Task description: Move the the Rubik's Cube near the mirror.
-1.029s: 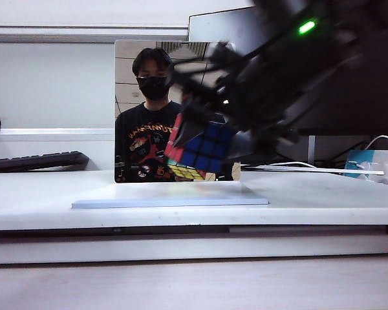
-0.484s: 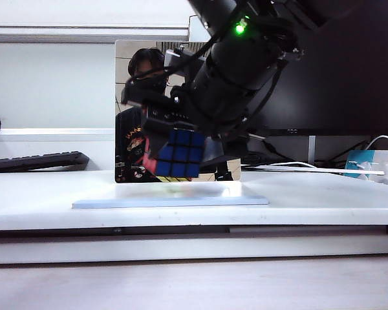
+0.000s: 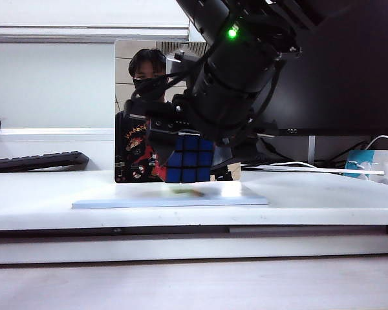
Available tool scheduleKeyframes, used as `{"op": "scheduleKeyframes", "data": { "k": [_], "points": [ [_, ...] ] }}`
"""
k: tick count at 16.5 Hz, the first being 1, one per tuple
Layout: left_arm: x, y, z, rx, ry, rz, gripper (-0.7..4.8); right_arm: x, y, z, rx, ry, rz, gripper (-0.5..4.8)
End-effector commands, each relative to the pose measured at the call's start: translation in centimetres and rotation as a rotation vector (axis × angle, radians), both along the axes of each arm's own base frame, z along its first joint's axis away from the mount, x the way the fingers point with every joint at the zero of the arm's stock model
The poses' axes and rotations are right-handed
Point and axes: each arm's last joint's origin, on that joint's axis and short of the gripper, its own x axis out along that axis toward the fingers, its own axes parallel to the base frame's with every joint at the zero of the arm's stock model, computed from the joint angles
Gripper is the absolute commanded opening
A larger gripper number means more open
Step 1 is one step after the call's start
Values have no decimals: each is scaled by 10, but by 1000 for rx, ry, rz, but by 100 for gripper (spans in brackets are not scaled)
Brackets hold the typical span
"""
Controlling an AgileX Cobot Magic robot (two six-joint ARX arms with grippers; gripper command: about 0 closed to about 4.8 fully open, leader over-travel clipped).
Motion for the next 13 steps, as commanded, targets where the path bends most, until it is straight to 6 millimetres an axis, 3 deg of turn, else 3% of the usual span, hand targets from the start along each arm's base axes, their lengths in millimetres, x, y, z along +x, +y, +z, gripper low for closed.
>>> {"op": "scheduleKeyframes", "data": {
  "k": [1,6,10,11,12,13],
  "points": [
    [0,0,2,-9,-11,0,32,0,2,5,32,-23,-2,376],
    [0,0,2,-8,-11,1,32,-4,1,17,79,-14,61,378],
    [0,0,2,-9,-12,1,32,-19,-21,62,31,-149,36,378],
    [0,0,2,-9,-12,1,32,-29,-38,86,3,-215,14,356],
    [0,0,2,-9,-11,0,32,-41,-58,108,-10,-257,15,92],
    [0,0,2,-9,-11,0,32,-48,-70,119,-27,-282,19,-14]
  ]
}}
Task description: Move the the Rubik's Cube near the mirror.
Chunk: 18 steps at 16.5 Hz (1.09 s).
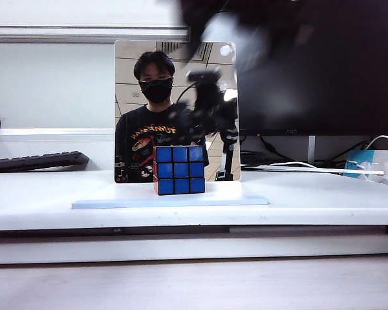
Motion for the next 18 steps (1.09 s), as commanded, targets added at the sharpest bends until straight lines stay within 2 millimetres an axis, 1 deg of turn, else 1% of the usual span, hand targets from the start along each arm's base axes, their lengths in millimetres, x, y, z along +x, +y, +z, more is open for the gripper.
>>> {"op": "scheduleKeyframes", "data": {
  "k": [1,3,5,6,7,8,9,11,12,15,16,18],
  "points": [
    [0,0,2,-9,-11,0,31,-20,-32,28,-67,-65,-1,-2],
    [0,0,2,-9,-11,0,31,-41,-70,51,-93,-129,-65,-1],
    [0,0,2,-9,-12,-2,30,-60,-106,61,-91,-144,-123,-1],
    [0,0,2,-10,-11,-3,29,-67,-117,60,-95,-151,-141,-1],
    [0,0,2,-9,-11,-3,26,-76,-131,55,-99,-164,-163,-1],
    [0,0,2,-9,-11,-3,26,-83,-139,49,-96,-172,-145,-1],
    [0,0,2,-9,-10,-3,26,-96,-152,34,-57,-189,-85,-1],
    [0,0,2,-8,-10,-3,26,-109,-166,16,-29,-231,-137,-1],
    [0,0,2,-8,-10,-3,26,-119,-175,3,-6,-263,-162,-1],
    [0,0,2,-8,-10,-3,26,-131,-184,-15,-3,-266,-169,-1],
    [0,0,2,-8,-10,-3,26,-141,-190,-26,-15,-251,-167,-1],
    [0,0,2,-8,-10,-3,26,-145,-192,-30,58,-213,-154,-1]
  ]
}}
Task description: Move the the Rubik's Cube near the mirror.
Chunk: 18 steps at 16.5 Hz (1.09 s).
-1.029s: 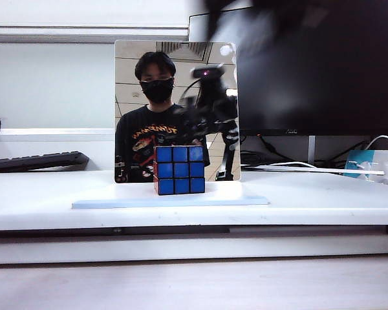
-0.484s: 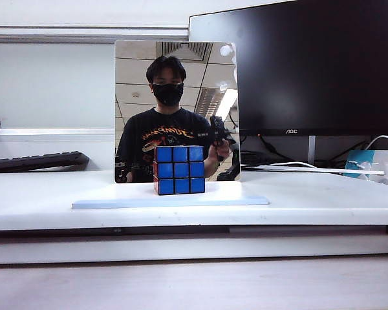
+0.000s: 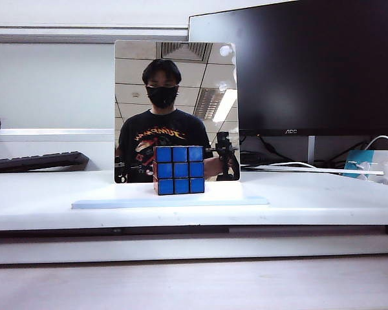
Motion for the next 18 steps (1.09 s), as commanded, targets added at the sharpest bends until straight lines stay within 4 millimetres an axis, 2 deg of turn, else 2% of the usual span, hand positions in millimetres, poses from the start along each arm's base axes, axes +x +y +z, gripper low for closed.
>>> {"op": "scheduleKeyframes", "data": {
  "k": [1,5,6,13,15,18],
  "points": [
    [0,0,2,-8,-10,-3,26,0,1,-1,69,31,23,-1],
    [3,3,2,2,-15,26,20,0,1,-1,69,30,19,-1],
    [9,14,2,49,-44,176,22,0,1,-1,69,30,19,-1],
    [19,52,1,87,-30,618,22,0,1,-1,69,30,19,-1],
    [20,59,9,93,-116,755,22,0,1,-1,69,30,19,-1],
    [19,63,20,51,-222,801,22,0,1,-1,69,30,19,-1]
  ]
}}
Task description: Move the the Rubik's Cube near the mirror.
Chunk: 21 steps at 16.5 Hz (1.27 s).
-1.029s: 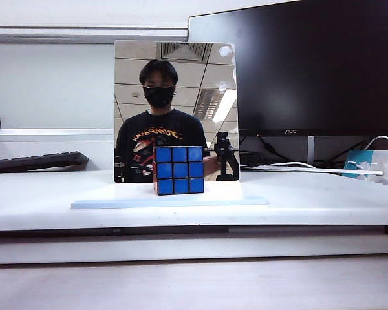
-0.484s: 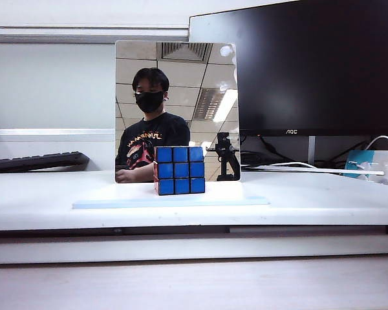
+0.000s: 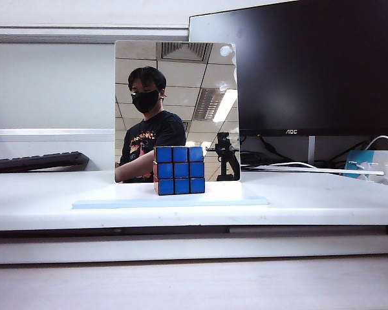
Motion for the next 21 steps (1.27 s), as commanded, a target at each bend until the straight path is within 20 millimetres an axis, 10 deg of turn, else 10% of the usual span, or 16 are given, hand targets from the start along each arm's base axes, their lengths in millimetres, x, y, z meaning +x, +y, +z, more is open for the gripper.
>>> {"op": "scheduleKeyframes", "data": {
  "k": [1,21],
  "points": [
    [-1,3,12,6,-118,19,22,0,0,2,13,-12,-1,-1],
    [0,0,8,96,-69,-87,22,1,-2,1,15,-8,-48,-1]
  ]
}}
